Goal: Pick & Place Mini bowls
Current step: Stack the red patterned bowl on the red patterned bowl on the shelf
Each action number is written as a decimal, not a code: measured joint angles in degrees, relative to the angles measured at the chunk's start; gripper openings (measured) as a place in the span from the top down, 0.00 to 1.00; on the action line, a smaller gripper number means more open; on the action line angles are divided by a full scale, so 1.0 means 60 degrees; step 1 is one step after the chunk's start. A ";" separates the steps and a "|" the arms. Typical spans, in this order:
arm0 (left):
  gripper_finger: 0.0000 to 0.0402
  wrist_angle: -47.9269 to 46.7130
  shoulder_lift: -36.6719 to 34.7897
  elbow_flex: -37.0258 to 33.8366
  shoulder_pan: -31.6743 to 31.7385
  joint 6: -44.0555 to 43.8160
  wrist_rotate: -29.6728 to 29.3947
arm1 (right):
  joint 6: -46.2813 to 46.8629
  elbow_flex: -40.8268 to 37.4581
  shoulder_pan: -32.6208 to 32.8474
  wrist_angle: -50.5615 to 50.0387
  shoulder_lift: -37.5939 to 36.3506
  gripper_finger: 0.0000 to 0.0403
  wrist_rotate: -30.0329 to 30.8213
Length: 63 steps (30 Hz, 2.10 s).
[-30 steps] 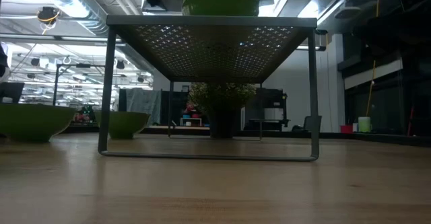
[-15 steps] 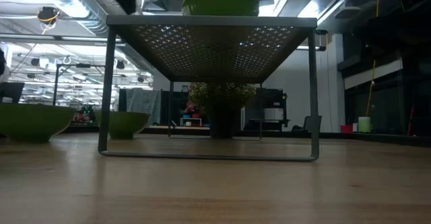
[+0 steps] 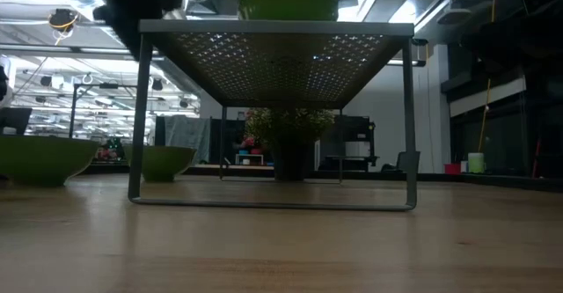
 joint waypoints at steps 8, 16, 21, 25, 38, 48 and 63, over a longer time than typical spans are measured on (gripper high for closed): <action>0.75 0.2487 0.0055 -0.1387 0.0942 0.2789 0.1016 | 0.0000 0.0000 -0.0002 -0.0002 0.0000 0.63 0.0000; 0.75 0.4132 0.0058 -0.2562 0.1612 0.7905 0.2016 | 0.0000 0.0000 0.0001 -0.0002 0.0000 0.63 0.0000; 0.76 0.4355 0.0057 -0.3019 0.1850 0.9795 0.2302 | 0.0000 0.0000 0.0000 0.0000 0.0000 0.63 0.0000; 0.76 0.4636 0.0058 -0.3426 0.1923 1.0635 0.2571 | 0.0000 0.0000 0.0001 0.0001 0.0000 0.63 0.0000; 0.76 0.5442 0.0364 -0.4333 0.1814 1.0277 0.3022 | 0.0000 0.0000 -0.0001 0.0000 0.0000 0.63 0.0000; 0.77 0.5754 0.0586 -0.4582 0.1814 1.0553 0.2931 | 0.0000 0.0000 0.0001 0.0001 0.0000 0.64 0.0000; 0.78 0.6285 0.1089 -0.4578 0.1814 1.0524 0.2923 | 0.0000 0.0000 0.0001 0.0000 0.0000 0.63 0.0000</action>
